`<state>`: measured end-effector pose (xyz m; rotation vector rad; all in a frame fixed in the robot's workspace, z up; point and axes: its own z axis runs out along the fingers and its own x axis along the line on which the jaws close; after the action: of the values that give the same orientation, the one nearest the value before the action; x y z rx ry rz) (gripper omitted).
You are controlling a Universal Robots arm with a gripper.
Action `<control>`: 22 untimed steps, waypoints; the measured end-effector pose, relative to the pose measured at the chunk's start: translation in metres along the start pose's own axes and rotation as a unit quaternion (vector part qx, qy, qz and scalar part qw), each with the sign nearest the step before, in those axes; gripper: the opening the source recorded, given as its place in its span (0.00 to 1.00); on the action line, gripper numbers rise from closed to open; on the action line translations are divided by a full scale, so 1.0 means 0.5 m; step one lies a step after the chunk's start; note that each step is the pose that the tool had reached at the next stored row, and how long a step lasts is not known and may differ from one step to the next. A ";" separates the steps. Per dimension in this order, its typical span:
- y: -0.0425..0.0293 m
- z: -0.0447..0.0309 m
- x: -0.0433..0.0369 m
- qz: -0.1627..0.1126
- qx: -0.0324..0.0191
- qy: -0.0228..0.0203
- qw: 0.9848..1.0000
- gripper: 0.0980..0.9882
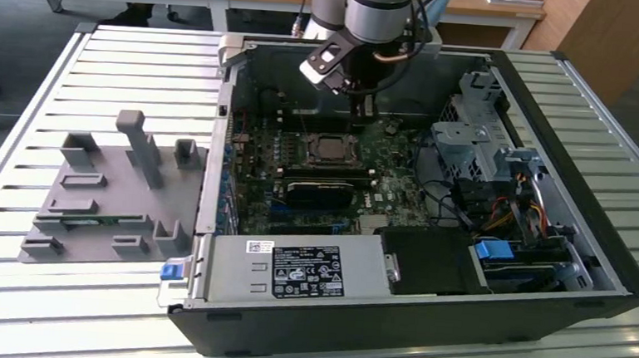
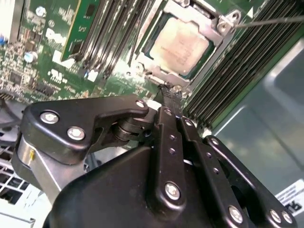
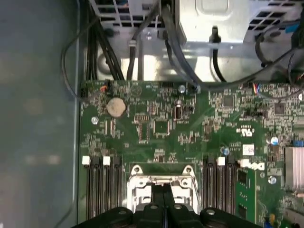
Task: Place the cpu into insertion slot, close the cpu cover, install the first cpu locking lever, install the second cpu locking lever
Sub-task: 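Close the cpu cover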
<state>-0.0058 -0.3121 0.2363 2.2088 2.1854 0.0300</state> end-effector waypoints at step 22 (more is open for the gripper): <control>-0.054 0.005 0.000 0.000 0.000 0.000 1.000 0.03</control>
<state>-0.0328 -0.3120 0.2326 2.2081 2.1861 0.0304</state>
